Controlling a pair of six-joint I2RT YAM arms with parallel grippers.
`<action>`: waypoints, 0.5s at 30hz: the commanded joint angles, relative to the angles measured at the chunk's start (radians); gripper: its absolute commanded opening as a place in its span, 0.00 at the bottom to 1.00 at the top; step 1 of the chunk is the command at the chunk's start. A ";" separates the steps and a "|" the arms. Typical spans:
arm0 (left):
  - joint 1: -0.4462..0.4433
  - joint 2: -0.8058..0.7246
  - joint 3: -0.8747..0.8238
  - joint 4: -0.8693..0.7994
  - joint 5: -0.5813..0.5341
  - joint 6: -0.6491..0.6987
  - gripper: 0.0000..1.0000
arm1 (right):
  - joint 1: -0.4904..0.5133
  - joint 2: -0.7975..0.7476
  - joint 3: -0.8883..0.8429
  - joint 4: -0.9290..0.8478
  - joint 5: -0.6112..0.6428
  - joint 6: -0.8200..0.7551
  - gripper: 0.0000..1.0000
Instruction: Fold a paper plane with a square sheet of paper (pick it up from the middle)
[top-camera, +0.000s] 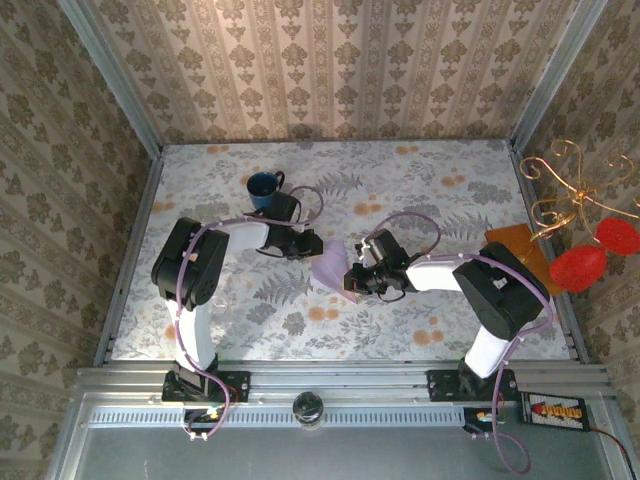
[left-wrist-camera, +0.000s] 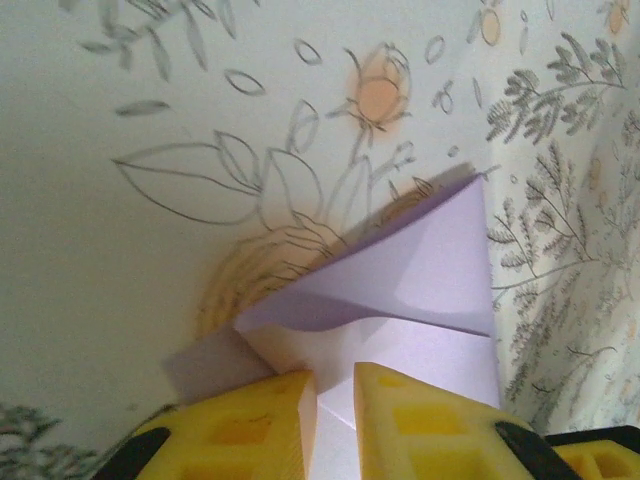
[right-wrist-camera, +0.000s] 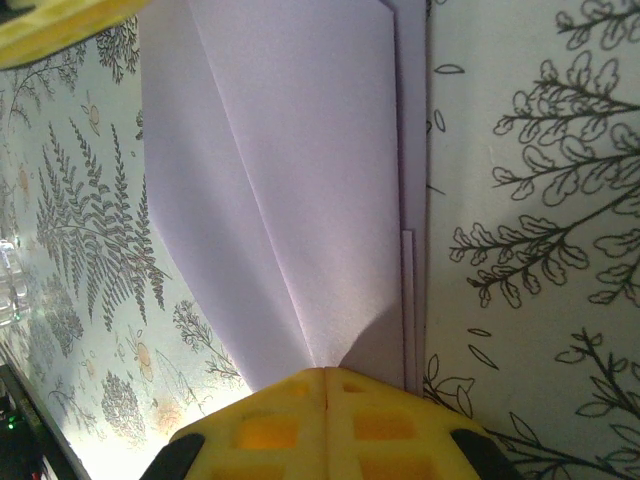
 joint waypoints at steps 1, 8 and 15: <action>0.070 0.047 0.025 -0.017 -0.234 0.068 0.20 | -0.013 0.063 -0.099 -0.310 0.106 -0.009 0.05; 0.069 0.027 0.047 -0.014 -0.286 0.087 0.20 | -0.013 0.052 -0.105 -0.283 0.096 0.005 0.06; 0.049 -0.072 0.025 -0.002 -0.272 0.069 0.20 | -0.013 0.047 -0.093 -0.282 0.094 0.014 0.05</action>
